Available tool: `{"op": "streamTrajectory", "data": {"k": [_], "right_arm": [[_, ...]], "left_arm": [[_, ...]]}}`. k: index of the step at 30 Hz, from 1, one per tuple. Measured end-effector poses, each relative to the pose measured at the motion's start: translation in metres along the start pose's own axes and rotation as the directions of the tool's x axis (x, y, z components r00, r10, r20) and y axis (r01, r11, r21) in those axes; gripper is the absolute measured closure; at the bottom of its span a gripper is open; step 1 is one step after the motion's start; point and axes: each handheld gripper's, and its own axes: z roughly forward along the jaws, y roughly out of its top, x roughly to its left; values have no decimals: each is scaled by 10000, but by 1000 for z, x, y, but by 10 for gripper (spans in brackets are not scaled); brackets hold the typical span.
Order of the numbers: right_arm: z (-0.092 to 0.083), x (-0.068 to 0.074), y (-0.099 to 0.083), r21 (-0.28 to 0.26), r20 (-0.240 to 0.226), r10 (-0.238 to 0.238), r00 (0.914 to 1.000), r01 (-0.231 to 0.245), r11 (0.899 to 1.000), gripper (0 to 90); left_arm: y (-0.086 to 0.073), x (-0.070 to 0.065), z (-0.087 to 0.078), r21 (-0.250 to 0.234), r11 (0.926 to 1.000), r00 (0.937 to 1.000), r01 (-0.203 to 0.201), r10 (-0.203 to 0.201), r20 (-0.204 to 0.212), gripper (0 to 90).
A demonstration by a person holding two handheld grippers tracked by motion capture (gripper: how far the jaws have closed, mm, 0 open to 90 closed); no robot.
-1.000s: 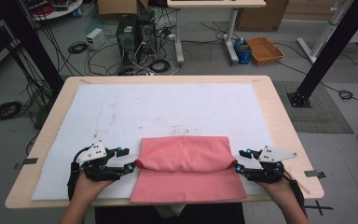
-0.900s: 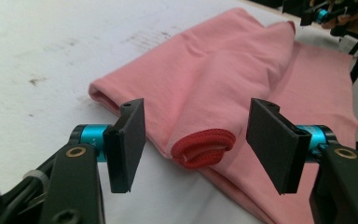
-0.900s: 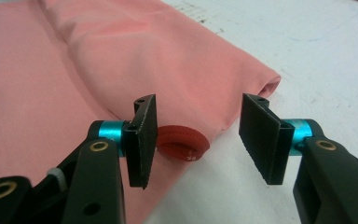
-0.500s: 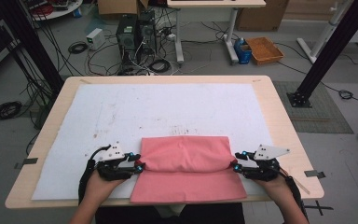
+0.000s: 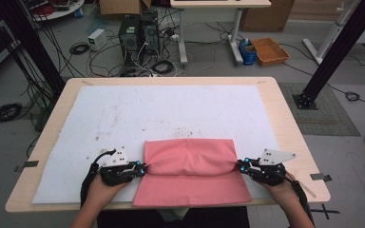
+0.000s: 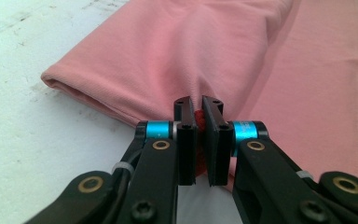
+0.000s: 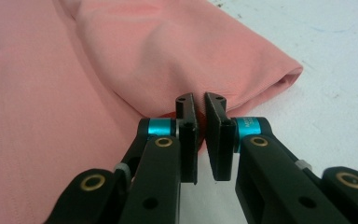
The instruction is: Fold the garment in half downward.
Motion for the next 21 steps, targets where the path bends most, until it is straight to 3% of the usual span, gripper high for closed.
{"op": "streamTrajectory", "data": {"k": [3, 9, 21], "right_arm": [[-5, 2, 2, -81, 4, -24, 10000, 24, 10000, 848], [-17, 11, -1, -210, -18, -10, 10000, 9, 9998, 851], [-36, 40, -13, -253, -35, -201, 9998, 200, 9995, 851]], "left_arm": [[-3, -2, -6, -224, 9997, 9998, 74, -71, 165, 845], [-5, -12, -20, -576, 9982, 9989, -135, 160, 438, 846], [-17, -39, -27, -359, 9982, 9947, -489, 520, 889, 846]]}}
